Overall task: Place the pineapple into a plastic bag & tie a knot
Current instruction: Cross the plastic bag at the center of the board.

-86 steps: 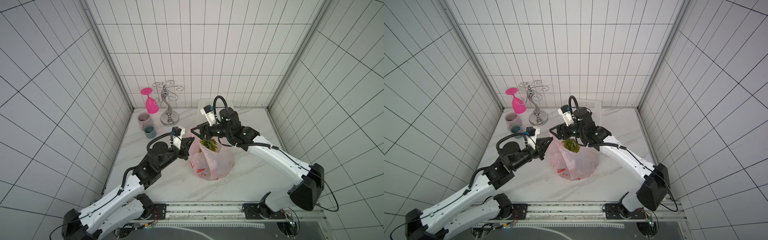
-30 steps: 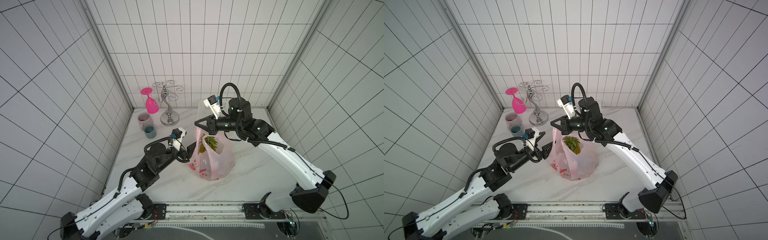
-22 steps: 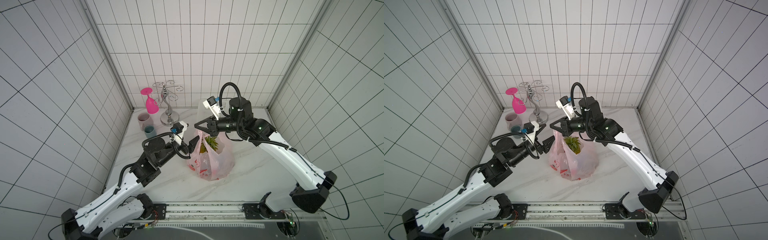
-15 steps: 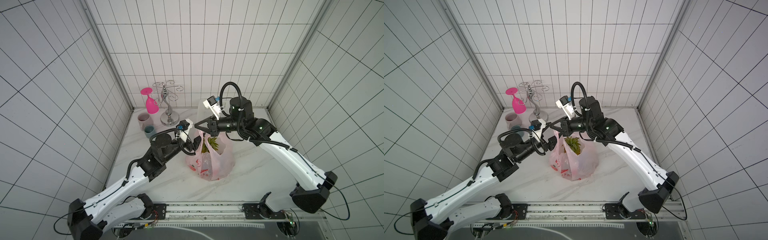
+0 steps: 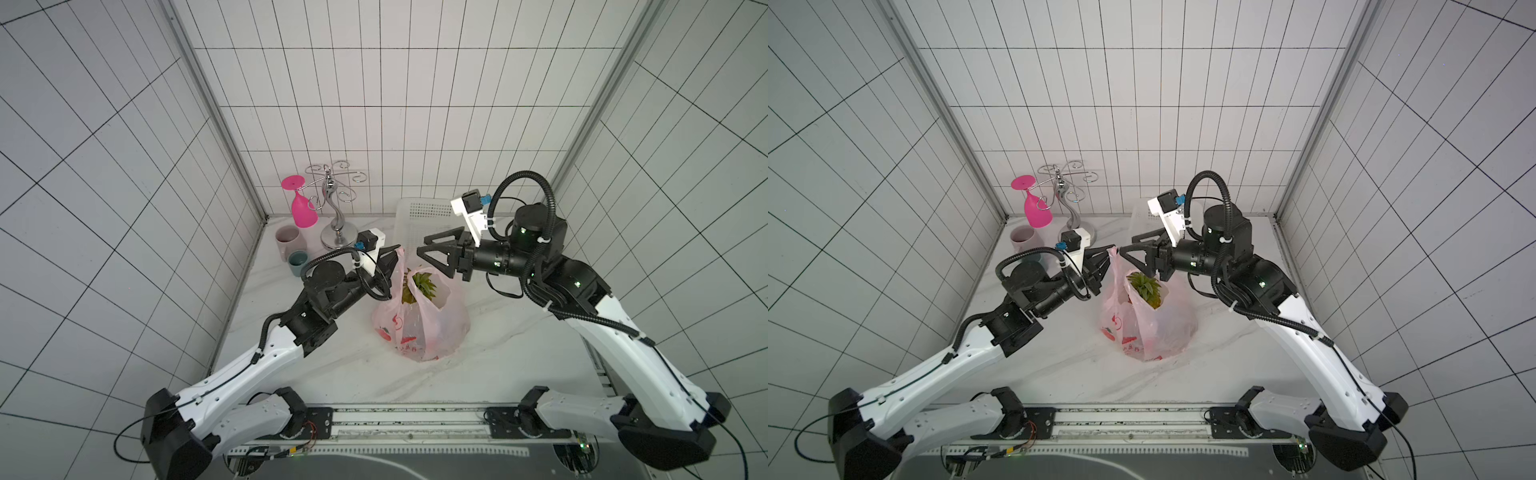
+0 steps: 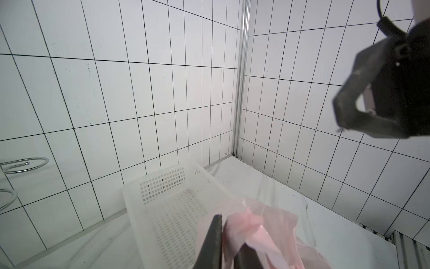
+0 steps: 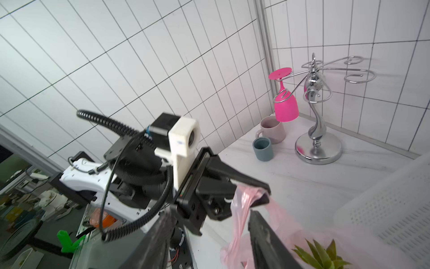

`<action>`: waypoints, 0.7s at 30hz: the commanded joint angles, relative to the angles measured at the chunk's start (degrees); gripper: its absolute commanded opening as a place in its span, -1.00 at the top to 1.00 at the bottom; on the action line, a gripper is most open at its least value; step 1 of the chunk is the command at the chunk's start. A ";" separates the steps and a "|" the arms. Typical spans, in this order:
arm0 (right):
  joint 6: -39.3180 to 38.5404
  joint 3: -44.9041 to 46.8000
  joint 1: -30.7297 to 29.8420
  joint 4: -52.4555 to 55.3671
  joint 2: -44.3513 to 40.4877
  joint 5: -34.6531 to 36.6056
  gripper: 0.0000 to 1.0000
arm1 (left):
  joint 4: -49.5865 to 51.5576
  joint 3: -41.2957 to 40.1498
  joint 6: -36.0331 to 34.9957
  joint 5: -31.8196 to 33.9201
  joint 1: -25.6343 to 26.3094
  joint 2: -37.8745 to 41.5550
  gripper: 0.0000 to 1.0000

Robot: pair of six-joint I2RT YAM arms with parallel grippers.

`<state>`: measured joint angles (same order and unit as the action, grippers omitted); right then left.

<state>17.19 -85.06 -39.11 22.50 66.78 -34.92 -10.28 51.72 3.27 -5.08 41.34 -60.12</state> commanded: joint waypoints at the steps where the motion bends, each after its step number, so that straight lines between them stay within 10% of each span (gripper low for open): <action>1: -2.77 7.47 -0.25 -2.77 0.22 -6.48 -0.18 | 1.54 3.27 0.87 -1.87 -0.96 1.77 0.82; 13: -5.69 5.83 -3.01 -4.39 8.38 -6.25 -0.36 | 7.12 4.84 1.43 -3.77 -0.80 3.96 0.91; 21: -6.37 3.06 -5.39 -6.92 13.60 -9.56 -0.12 | 8.37 4.97 1.35 -4.34 -0.78 3.88 0.87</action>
<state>12.25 -78.63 -43.64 18.57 80.09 -41.45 -1.58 55.05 4.32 -8.69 40.56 -57.12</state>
